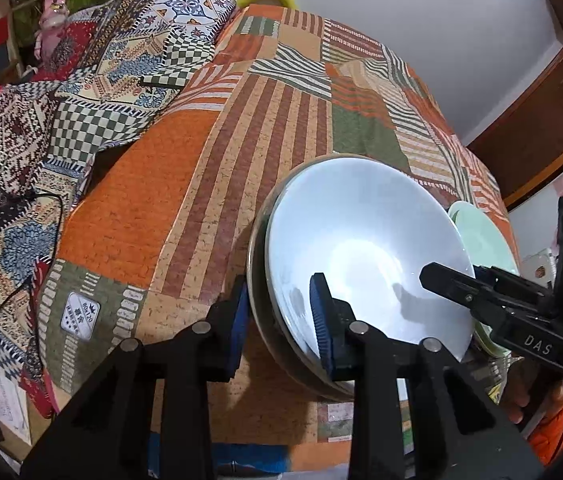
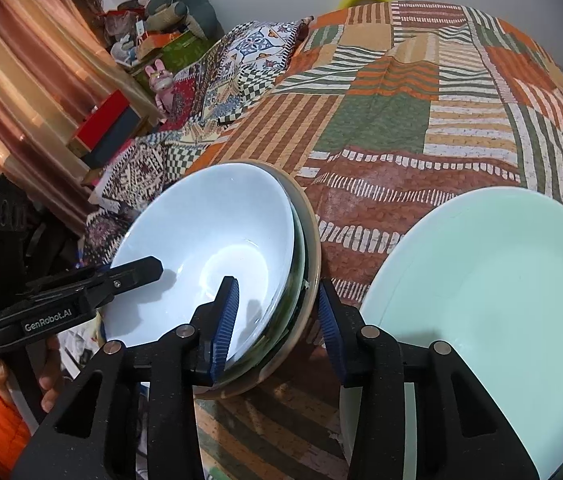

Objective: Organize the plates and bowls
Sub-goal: 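Close both tools on the rim of the nested bowl stack, then carry the bowl stack with both tools onto the plate stack and release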

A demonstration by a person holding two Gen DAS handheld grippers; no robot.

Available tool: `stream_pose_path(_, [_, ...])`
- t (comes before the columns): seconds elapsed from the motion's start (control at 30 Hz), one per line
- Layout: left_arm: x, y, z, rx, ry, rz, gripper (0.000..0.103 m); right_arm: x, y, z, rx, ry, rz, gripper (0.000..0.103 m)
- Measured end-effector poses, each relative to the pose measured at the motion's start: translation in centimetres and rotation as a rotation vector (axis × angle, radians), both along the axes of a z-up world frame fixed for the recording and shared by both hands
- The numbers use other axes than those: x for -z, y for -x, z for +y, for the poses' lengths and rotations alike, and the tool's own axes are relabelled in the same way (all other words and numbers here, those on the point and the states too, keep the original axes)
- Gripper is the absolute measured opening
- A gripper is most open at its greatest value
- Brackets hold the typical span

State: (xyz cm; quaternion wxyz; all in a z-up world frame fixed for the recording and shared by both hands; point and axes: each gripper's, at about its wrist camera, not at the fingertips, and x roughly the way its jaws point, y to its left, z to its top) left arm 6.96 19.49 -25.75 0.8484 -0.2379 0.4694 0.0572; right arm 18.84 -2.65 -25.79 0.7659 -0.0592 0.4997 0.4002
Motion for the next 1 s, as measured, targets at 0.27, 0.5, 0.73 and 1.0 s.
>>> stream_pose_path(0.27, [-0.6, 0.3, -0.9, -0.021, -0.066, 0.015, 0.030, -0.3, -0.2, -0.2, 0.010, -0.014, 0.003, 0.035])
stream_pose_path(0.5, [-2.4, 0.7, -1.3, -0.025, -0.088, -0.017, 0.030, -1.0, 0.1, -0.8, 0.022, -0.042, 0.007, 0.033])
stream_pose_path(0.73, [-5.3, 0.6, -2.4, -0.010, -0.111, -0.072, 0.030, -3.3, 0.4, -2.3, 0.052, -0.095, -0.018, 0.033])
stream_pose_path(1.0, [-8.4, -0.5, -5.3, 0.058, -0.156, -0.126, 0.030, -5.9, 0.5, -5.4, 0.111, -0.130, -0.063, 0.033])
